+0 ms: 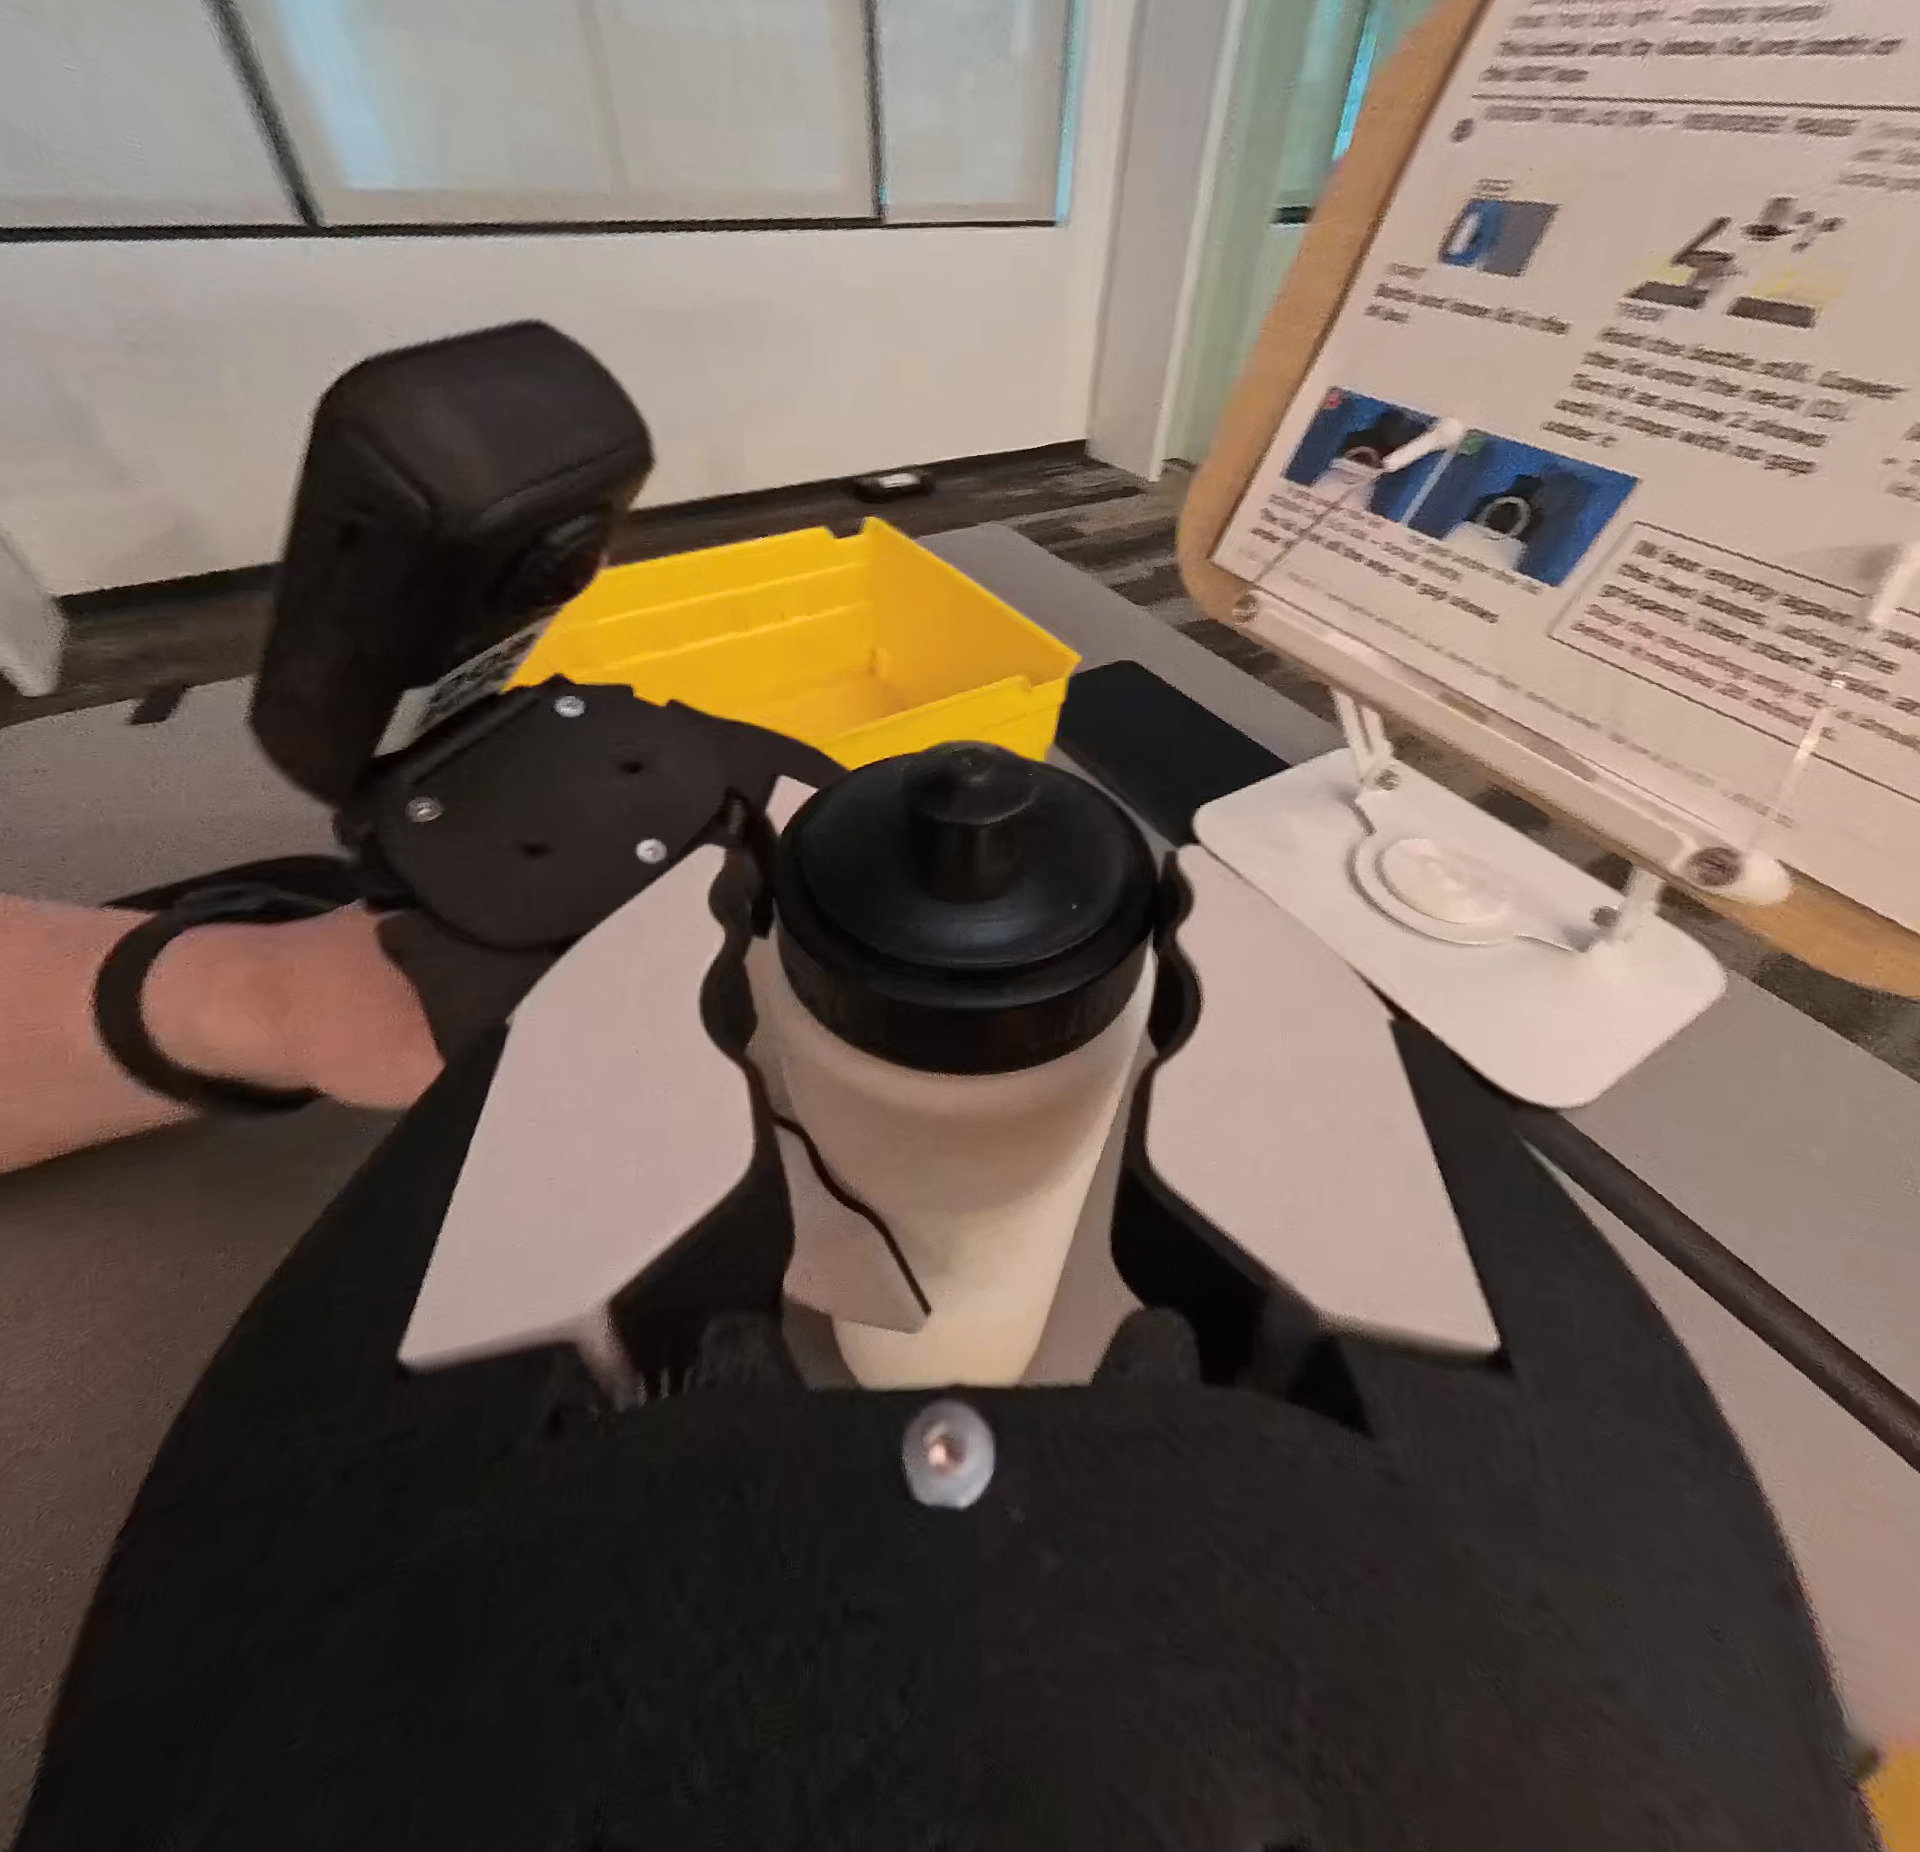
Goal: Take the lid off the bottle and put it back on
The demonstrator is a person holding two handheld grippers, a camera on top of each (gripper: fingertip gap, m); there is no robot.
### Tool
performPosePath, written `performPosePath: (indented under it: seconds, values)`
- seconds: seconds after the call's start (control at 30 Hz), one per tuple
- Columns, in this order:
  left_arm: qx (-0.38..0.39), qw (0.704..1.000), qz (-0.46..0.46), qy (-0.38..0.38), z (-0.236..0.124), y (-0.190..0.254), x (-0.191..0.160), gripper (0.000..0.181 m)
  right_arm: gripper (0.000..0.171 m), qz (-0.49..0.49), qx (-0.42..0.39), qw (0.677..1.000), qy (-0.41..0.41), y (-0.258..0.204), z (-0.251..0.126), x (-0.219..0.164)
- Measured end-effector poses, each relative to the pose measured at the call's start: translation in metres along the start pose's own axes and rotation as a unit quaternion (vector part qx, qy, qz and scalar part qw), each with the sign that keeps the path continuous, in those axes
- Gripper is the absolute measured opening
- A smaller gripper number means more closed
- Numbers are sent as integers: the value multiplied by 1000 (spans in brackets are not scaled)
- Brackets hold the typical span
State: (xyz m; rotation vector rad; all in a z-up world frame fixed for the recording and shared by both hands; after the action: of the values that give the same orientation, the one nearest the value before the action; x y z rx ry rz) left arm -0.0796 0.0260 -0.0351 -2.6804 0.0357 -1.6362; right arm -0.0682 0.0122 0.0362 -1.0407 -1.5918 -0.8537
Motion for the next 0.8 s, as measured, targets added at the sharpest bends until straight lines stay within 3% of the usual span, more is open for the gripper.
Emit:
performPosePath:
  seconds: [0.1,0.2,0.37,0.63,0.7,0.8]
  values:
    - [-44,999,21,2,1,7,0,88,74,11,91,996,18,2,-10,3]
    - [-59,998,34,3,2,12,1,88,72,-5,122,992,-3,2,-13,-3]
    - [-71,997,34,2,1,12,1,88,73,-48,88,995,-17,-1,-10,-5]
    - [42,999,-3,-4,-1,-2,0,87,73,7,-77,997,13,-1,3,-3]
    - [23,1000,0,-4,0,-2,0,88,73,-5,-61,998,8,-1,3,-2]
    - [-22,1000,13,-2,1,3,0,88,72,-14,30,999,8,2,-2,-1]
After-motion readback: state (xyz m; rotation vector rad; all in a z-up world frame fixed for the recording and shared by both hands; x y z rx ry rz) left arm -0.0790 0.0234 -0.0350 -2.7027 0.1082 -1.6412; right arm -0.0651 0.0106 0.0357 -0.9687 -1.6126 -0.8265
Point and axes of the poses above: each gripper's, where its closed fingertips meet, z out along the fingers, x out of its top, y = z × x across the jaws, the point moved 3 cm from there along -z, back along the fingers, and after that the axes turned 4 degrees about -y, right-handed, at the moved point
